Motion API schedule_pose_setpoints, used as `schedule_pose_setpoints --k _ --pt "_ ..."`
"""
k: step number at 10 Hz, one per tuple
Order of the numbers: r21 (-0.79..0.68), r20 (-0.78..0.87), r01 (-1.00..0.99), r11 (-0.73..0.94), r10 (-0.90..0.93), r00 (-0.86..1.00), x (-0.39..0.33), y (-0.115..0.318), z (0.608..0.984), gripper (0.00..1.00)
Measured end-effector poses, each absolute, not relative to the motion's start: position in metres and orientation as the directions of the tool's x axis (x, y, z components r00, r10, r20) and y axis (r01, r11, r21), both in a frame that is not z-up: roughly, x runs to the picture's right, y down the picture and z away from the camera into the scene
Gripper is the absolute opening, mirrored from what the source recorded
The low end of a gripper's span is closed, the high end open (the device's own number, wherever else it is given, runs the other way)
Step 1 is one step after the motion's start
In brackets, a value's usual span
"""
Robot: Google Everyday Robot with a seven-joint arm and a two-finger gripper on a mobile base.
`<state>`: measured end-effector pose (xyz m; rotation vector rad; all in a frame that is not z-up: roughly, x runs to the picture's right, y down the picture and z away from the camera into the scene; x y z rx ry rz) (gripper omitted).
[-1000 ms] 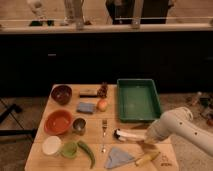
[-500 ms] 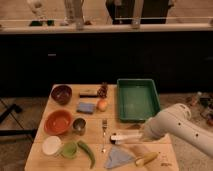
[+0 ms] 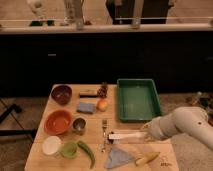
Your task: Place brush in paper cup
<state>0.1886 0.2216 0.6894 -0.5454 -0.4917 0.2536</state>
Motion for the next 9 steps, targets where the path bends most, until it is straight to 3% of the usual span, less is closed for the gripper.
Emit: schedule_pose_setpoints --k 4,9 --pt "-0.576 0.467 -0.049 0.816 0.378 0.799 0.166 0.224 0.67 0.0" --pt "-0.546 0.555 0.096 0.832 0.273 0.786 0.082 0.223 0.643 0.0"
